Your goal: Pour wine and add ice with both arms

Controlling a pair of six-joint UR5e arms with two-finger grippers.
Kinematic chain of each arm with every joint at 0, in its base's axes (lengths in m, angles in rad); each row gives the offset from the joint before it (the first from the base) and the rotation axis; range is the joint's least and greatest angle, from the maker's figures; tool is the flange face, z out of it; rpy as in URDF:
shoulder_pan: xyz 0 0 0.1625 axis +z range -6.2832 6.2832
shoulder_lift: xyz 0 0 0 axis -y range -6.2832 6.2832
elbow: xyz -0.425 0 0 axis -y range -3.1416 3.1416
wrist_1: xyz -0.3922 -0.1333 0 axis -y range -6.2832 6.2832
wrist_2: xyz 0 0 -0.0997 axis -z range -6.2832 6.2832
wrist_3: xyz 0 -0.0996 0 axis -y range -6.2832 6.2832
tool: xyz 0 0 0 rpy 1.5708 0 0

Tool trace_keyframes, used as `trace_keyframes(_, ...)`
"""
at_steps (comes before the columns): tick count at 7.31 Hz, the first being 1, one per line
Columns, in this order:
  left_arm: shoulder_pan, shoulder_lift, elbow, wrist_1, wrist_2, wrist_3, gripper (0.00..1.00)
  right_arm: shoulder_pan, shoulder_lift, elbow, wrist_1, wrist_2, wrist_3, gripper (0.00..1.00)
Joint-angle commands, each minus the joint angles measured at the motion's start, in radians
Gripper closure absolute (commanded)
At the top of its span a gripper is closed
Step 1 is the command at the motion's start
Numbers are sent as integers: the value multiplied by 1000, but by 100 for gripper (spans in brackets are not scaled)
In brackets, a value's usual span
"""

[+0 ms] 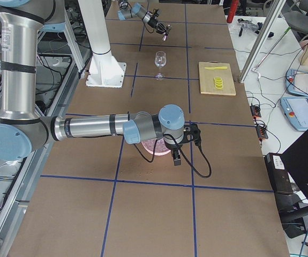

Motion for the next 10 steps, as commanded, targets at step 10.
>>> trace_keyframes(10, 183, -51, 192, -44, 374, -126, 100, 0, 1, 3, 1, 2, -4, 0)
